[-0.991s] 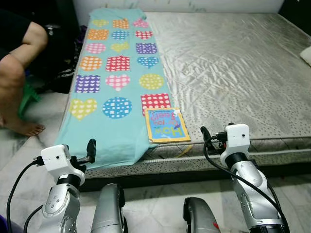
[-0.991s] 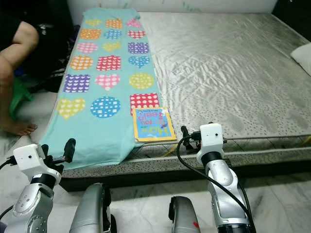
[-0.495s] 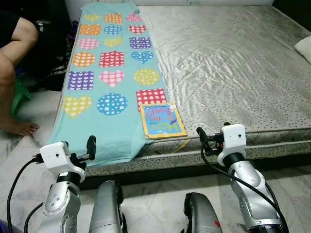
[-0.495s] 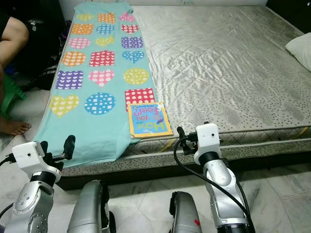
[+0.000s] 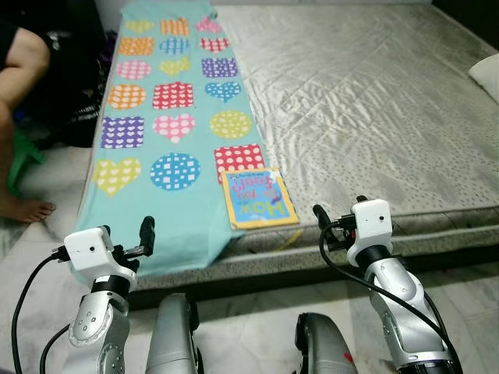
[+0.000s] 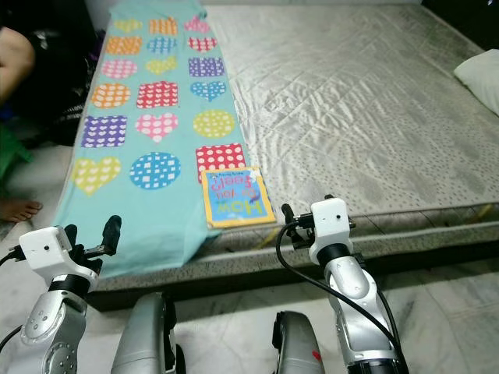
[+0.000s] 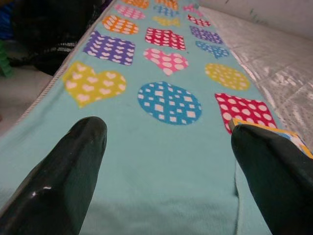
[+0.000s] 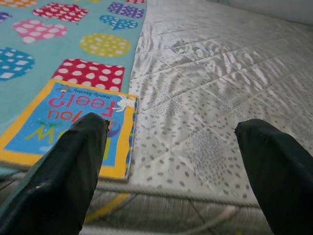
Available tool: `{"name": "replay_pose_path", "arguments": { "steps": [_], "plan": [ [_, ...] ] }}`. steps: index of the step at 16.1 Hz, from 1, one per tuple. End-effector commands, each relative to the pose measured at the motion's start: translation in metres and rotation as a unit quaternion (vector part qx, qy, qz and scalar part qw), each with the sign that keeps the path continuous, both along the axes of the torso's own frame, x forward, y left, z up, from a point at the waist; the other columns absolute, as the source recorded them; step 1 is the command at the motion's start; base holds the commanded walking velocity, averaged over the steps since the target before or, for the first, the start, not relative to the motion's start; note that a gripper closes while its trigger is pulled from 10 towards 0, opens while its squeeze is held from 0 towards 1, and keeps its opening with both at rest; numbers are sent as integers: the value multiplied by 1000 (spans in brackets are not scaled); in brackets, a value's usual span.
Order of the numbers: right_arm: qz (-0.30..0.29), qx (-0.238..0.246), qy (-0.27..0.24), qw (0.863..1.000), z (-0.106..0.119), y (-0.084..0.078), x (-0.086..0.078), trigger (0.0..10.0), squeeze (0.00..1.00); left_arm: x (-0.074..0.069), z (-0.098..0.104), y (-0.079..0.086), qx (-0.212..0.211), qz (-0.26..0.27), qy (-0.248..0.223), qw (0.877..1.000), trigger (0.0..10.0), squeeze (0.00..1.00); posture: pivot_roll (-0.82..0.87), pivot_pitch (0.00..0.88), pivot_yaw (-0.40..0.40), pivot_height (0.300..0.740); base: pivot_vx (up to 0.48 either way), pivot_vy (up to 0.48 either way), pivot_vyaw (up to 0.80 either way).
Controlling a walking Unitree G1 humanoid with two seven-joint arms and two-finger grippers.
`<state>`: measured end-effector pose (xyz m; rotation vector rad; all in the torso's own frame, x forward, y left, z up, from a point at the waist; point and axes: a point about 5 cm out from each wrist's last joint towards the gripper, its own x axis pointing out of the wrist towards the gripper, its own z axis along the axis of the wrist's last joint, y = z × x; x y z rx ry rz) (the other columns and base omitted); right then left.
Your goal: Clean up the room
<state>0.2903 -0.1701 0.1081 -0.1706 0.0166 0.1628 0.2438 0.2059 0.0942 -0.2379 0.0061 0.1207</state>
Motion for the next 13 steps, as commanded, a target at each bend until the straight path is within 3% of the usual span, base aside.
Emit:
{"name": "replay_pose_path", "arguments": {
  "steps": [1,6,13],
  "plan": [
    [6,-2,-3,1000,1,1,0,10000,0,0,4,0,3,-5,-8,1000,10000,0,-50,164,-23,564,431,0,0],
    [9,-6,-5,1000,1,2,1,10000,0,0,3,0,2,-5,-5,1000,10000,0,-49,163,-22,564,403,0,0],
    [16,-18,-7,1000,-1,2,0,10000,0,1,0,2,0,4,5,1000,10000,0,-48,160,-23,564,0,0,0]
  ]
}}
